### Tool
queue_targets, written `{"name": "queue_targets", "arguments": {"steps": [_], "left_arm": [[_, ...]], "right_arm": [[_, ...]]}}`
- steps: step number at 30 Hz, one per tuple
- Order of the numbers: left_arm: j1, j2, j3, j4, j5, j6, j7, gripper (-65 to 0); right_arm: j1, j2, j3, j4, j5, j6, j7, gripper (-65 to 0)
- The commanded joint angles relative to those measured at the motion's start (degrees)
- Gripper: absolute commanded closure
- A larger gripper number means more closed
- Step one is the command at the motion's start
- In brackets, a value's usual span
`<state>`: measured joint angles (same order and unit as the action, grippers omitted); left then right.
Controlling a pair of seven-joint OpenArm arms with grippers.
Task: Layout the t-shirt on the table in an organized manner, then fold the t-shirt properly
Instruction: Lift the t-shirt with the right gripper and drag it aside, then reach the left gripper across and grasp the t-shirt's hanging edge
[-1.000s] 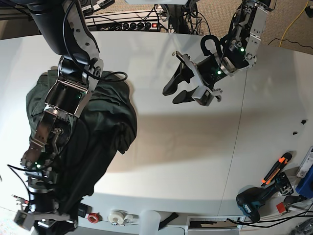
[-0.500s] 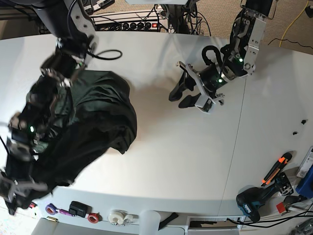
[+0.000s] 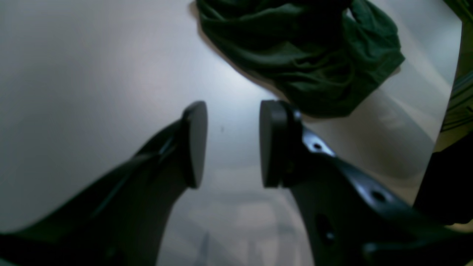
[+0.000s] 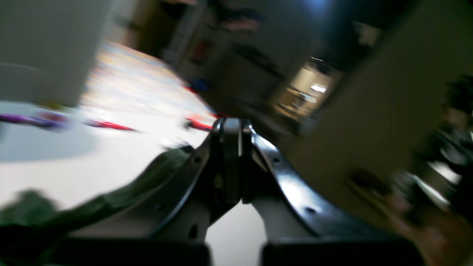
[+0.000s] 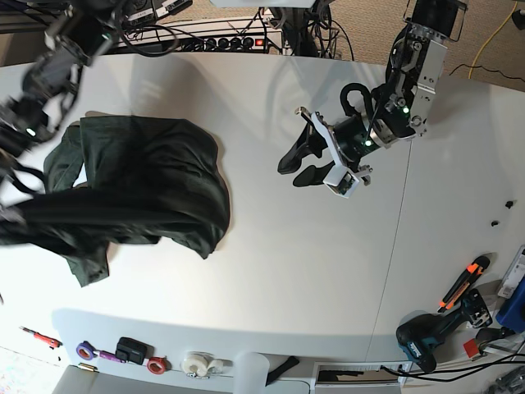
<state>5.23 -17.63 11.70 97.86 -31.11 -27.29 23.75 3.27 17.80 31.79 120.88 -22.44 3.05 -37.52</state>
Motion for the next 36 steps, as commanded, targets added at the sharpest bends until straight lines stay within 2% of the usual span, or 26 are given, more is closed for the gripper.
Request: {"name": "queue_targets", "arguments": {"steps": [1, 6, 11, 14, 19, 23, 26, 29, 34, 36], "left_arm": [[-0.7, -0.2, -0.2, 1.1, -1.2, -1.9, -1.6, -24.3], [-2.6, -0.1, 2.9, 1.1, -4.1, -7.4, -1.5, -24.3], [-7.4, 0.0, 12.8, 1.1, 0.4, -10.1, -1.7, -24.3], [-10.7, 1.6, 18.7, 1.1, 5.8, -9.6, -1.8, -24.3], [-16.3, 6.4, 25.3, 1.0, 13.9, -3.7, -2.4, -24.3], [-22.1, 9.3, 28.8, -1.9, 17.7, -1.4, -2.4, -24.3], [-27.6, 12.3, 30.3, -10.4, 17.9, -0.5, -2.8, -24.3], [-34.2, 17.1, 30.3, -24.3, 17.9, -0.5, -4.4, -24.3], [-45.5, 25.4, 30.3, -46.7, 17.9, -1.2, -8.1, -24.3], [-49.0, 26.6, 30.6, -53.5, 17.9, -1.1, -11.3, -24.3]], "right_arm": [[-0.9, 1.3, 2.8, 1.0, 1.2, -0.3, 1.1, 0.0], [-8.5, 1.4, 15.3, 1.0, 11.1, 0.1, 1.0, 0.0], [-15.2, 1.3, 21.2, 1.0, 15.6, 0.6, -0.1, 0.0], [-18.0, 0.8, 21.9, 0.9, 15.6, 0.6, -1.3, 0.0], [-20.7, 0.6, 21.9, 0.9, 17.5, 0.6, -4.3, 0.0], [-20.7, -2.1, 21.9, 0.9, 17.5, 0.6, -4.5, 0.0], [-20.7, -4.8, 21.9, 0.9, 17.8, 0.6, -4.3, 0.0], [-20.7, -6.5, 21.9, 0.9, 19.1, 0.6, -3.5, 0.0], [-20.7, -6.9, 21.9, 0.9, 20.3, 0.7, -3.0, 0.0], [-20.7, -6.9, 21.8, 0.9, 20.3, 0.7, -3.1, 0.0]]}}
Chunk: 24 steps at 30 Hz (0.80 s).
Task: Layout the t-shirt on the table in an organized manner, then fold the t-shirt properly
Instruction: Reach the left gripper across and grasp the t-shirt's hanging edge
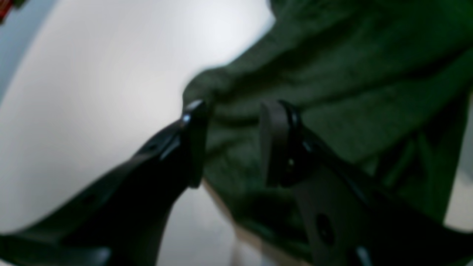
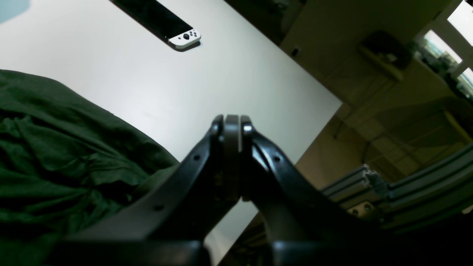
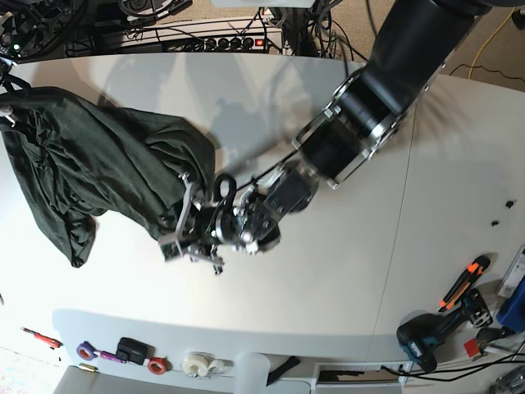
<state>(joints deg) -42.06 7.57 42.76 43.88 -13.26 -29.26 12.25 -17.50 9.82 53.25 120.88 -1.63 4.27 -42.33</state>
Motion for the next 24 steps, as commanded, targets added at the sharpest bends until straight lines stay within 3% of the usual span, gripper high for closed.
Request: {"name": "queue_targets", "arguments": {"steps": [1, 7, 13, 18, 24], "left_arm": [[-2.8, 1.4, 0.4, -1.6, -0.3, -0.3, -3.2, -24.0], [-4.7, 1.4, 1.4, -11.8, 8.7, 5.2, -10.9, -24.0], [-1.3, 1.4, 1.4, -14.3, 8.5, 6.6, -18.8, -24.0], [1.4, 1.4, 1.4, -14.3, 7.8, 10.3, -23.3, -24.0], [2.8, 1.4, 1.4, -14.3, 4.8, 11.7, -21.4, -21.4]], "right_arm": [[-0.2, 1.0, 0.3, 0.9, -0.5, -0.2, 1.8, 0.0], [-0.4, 1.0, 0.3, 0.2, -0.5, 1.3, 1.9, 0.0], [-0.5, 0.9, 0.3, 0.2, 2.2, 1.4, 1.7, 0.0], [-0.4, -0.8, 0.3, 0.2, 4.9, 6.6, 1.8, 0.0], [-0.4, -1.4, 0.3, 0.2, 5.3, 7.5, 2.1, 0.0]]}}
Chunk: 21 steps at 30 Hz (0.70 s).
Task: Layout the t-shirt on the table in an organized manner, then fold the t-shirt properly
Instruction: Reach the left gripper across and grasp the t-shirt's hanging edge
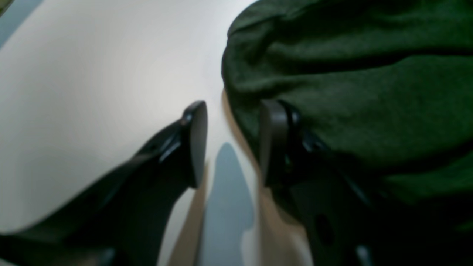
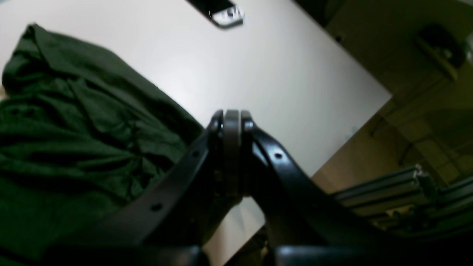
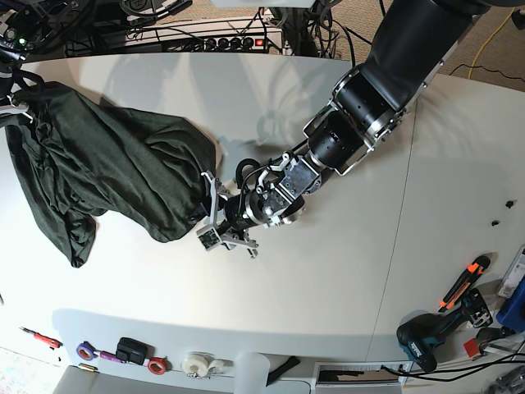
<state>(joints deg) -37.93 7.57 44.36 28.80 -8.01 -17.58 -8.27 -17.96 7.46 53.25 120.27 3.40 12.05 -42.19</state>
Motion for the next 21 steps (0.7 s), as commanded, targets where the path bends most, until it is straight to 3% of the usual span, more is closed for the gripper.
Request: {"name": "queue_targets", "arguments": {"steps": [1, 5, 8, 11, 14, 18, 21], "left_arm": [[-1.0, 1.4, -0.2, 0.8, 0.0, 1.2, 0.1, -21.3], [0.8, 1.4, -0.2, 0.8, 5.5, 2.4, 6.0, -21.3], [1.8, 1.4, 1.2, 0.8, 5.6, 2.3, 9.7, -21.3], [1.9, 1.4, 5.4, 0.9, 11.2, 2.1, 12.3, -21.3], [1.9, 1.1, 11.7, 1.7, 16.4, 4.7, 16.3, -21.3], [2.2, -2.0, 19.3, 4.7, 15.1, 8.3, 22.3, -21.3], [3.4, -5.8, 21.1, 9.1, 12.6, 9.0, 26.0, -21.3]], "right_arm": [[0.0, 0.9, 0.3, 0.9, 0.3, -0.3, 1.9, 0.0], [0.0, 0.9, 0.3, 0.9, 0.3, -0.3, 2.0, 0.0], [0.0, 0.9, 0.3, 0.9, 0.3, -0.3, 2.4, 0.0], [0.0, 0.9, 0.3, 0.9, 0.3, -0.3, 2.6, 0.0], [0.0, 0.9, 0.3, 0.9, 0.3, -0.3, 2.5, 0.0], [0.0, 0.9, 0.3, 0.9, 0.3, -0.3, 2.6, 0.0], [0.0, 0.9, 0.3, 0.9, 0.3, -0.3, 2.6, 0.0]]}}
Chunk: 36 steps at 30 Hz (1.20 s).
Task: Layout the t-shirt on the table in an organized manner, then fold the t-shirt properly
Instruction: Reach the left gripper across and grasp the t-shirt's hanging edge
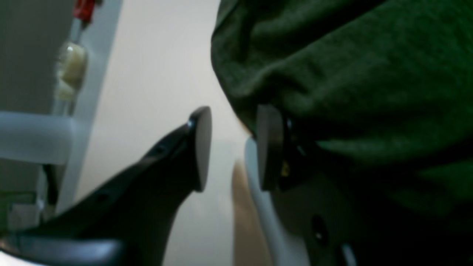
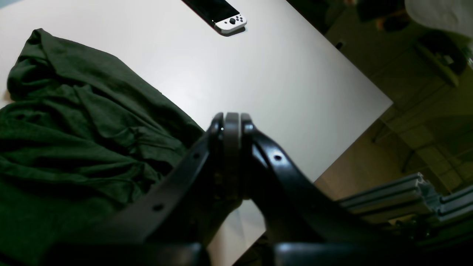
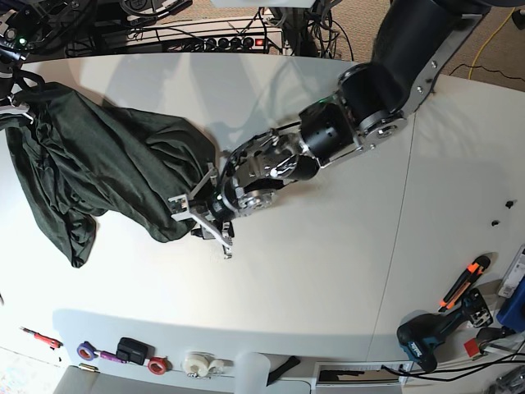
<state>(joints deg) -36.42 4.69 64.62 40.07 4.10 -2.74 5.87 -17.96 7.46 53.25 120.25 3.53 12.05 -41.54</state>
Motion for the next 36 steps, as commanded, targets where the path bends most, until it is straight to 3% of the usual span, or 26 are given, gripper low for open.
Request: {"name": "queue_targets", "arguments": {"steps": [1, 9, 14, 18, 25, 30, 36], "left_arm": [[2.4, -4.5, 0.8, -0.5, -0.2, -5.8, 12.9, -21.3], [8.5, -18.6, 0.0, 16.2, -5.5, -6.1, 17.9, -18.6], [13.7, -25.4, -5.2, 27.5, -8.1, -6.5, 19.2, -18.6], [17.2, -28.8, -13.3, 37.6, -13.2, -11.1, 19.0, -18.6], [16.0, -27.9, -28.0, 49.3, -29.7, -25.4, 17.7, -18.7], [11.1, -24.9, -29.0, 45.8, -28.9, -29.0, 17.3, -18.7], [5.1, -23.6, -27.9, 34.3, -18.8, -32.2, 9.1, -18.7]], "right_arm": [[0.1, 0.9, 0.3, 0.9, 0.7, -0.3, 2.1, 0.0], [2.9, 0.9, 0.3, 0.9, 3.0, -0.3, 2.1, 0.0], [3.7, 0.9, 0.3, 0.9, 3.4, -0.2, 2.0, 0.0], [3.7, 0.9, 0.3, 0.9, 3.4, -0.3, 1.9, 0.0], [3.7, 0.9, 0.3, 0.9, 3.4, -0.2, 1.2, 0.0], [3.7, 0.9, 0.3, 0.9, 3.4, -0.3, 1.1, 0.0], [3.7, 0.9, 0.3, 0.8, 3.4, -0.2, 1.0, 0.0]]}}
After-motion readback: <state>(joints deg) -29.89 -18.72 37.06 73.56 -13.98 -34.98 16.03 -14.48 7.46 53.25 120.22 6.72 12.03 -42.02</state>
